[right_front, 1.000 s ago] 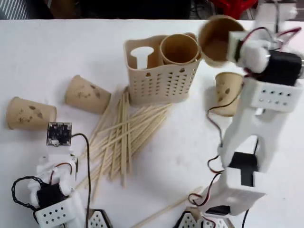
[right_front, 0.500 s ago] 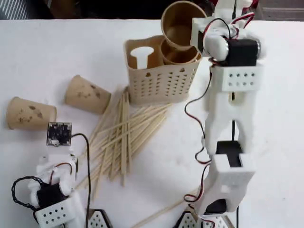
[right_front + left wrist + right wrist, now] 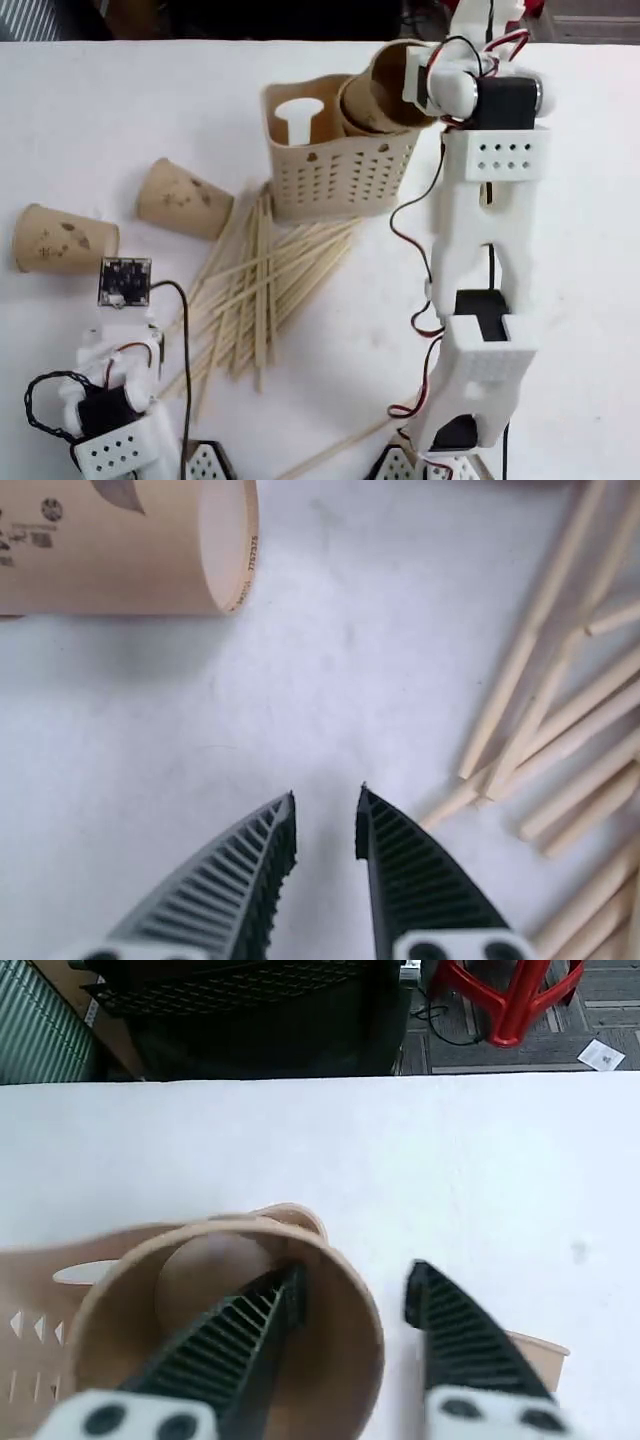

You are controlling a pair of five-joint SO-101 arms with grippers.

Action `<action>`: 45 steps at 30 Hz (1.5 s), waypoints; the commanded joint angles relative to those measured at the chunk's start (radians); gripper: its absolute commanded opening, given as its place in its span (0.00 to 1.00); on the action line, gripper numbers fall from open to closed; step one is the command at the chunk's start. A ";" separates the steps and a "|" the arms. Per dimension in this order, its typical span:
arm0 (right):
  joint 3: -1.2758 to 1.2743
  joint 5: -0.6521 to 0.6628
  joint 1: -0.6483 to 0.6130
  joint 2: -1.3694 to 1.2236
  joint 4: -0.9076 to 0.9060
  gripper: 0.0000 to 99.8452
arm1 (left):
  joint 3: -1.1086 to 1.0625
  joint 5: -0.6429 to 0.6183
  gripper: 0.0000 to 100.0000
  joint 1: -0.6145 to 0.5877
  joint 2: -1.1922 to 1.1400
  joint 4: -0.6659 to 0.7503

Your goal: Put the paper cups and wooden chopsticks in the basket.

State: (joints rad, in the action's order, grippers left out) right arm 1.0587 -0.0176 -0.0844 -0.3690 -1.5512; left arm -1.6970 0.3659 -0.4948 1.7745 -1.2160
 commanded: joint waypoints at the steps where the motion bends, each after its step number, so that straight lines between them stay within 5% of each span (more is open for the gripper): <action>1: 0.040 0.002 0.007 0.015 -0.005 0.31 | 0.000 0.012 0.12 -0.004 -0.004 -0.008; 12: 0.038 0.005 0.007 0.143 -0.084 0.33 | 0.000 0.012 0.12 -0.004 -0.004 -0.008; 20: 0.031 0.150 0.185 0.128 -0.082 0.33 | 0.000 0.012 0.12 -0.004 -0.004 -0.008; 28: 0.038 0.152 0.344 -0.162 -0.053 0.33 | 0.000 0.012 0.12 -0.004 -0.004 -0.008; 41: 0.041 0.141 0.317 -0.386 0.113 0.33 | 0.000 0.012 0.12 -0.004 -0.004 -0.008; 45: 0.089 -0.009 0.317 -0.395 0.163 0.33 | 0.000 0.012 0.12 -0.004 -0.004 -0.008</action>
State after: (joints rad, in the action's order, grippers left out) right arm 1.0664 0.1020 0.2409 -0.7772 -1.4377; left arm -1.6970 0.3659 -0.4948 1.7745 -1.2160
